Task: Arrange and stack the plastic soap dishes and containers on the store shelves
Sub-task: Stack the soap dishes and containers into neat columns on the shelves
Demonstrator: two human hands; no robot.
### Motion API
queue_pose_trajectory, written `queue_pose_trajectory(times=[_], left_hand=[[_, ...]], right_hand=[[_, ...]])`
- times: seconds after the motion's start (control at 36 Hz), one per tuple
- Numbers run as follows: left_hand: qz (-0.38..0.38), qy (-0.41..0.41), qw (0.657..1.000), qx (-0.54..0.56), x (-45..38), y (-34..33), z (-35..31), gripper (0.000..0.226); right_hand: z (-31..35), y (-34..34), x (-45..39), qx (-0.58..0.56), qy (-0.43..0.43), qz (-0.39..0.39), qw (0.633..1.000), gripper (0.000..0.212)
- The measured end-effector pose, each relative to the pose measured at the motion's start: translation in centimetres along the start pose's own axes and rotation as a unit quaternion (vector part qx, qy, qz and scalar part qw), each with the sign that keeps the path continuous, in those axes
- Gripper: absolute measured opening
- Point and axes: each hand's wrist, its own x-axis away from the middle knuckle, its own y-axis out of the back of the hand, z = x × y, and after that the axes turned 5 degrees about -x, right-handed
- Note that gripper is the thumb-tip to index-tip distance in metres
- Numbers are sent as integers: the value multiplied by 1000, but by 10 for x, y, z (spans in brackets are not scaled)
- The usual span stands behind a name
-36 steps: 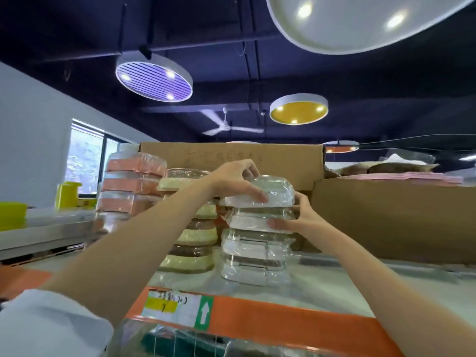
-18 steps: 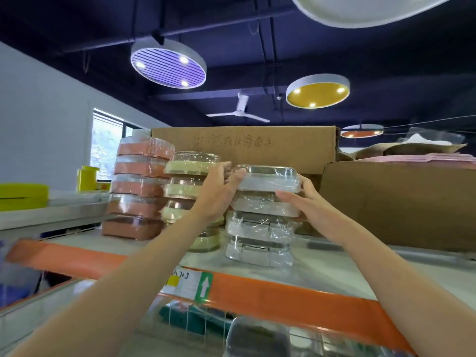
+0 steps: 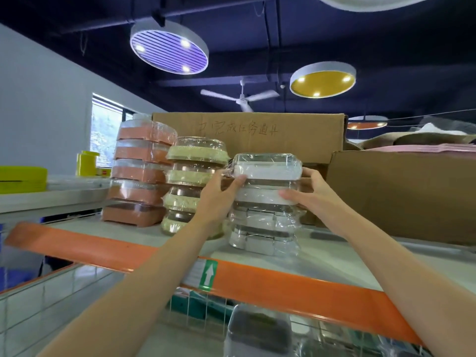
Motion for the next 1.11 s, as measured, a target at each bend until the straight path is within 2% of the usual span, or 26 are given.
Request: queue_pose_trajectory(times=[0.06,0.14,0.28,0.42,0.53,0.58,0.64,0.75,0.81,0.94,1.11], left_hand=[[1,5,1000,-20,-1,1,4,71],[10,-4,999,-32,-1,0,6,44],[17,-14,996,-90,-3,0,9,68],[27,-35,991,-130,-7,-1,13,66],[27,-39,987,-152,-8,-1,15,62],[23,-40,986,-159,-8,-1,16,60],[20,-42,986,-159,-7,-1,15,58],[15,-45,990,-136,-5,-2,13,50],[18,-45,990,-131,-4,-2,12,50],[27,-41,988,-144,-5,-2,15,62],[27,-40,990,-136,-4,-1,14,61]], right_hand=[[1,0,1,4,6,-4,1000,79],[1,-1,1,10,5,-9,1000,82],[1,-1,3,37,13,-24,999,76],[2,-2,7,40,13,-28,999,76],[2,-2,7,46,21,-27,998,101],[3,-2,7,33,23,-30,999,106],[3,-4,6,32,17,-39,999,98],[1,-6,5,34,0,-49,998,56],[1,-7,5,46,-1,-55,997,44],[1,-6,6,67,4,-56,996,37],[-1,-2,5,90,5,-42,995,34]])
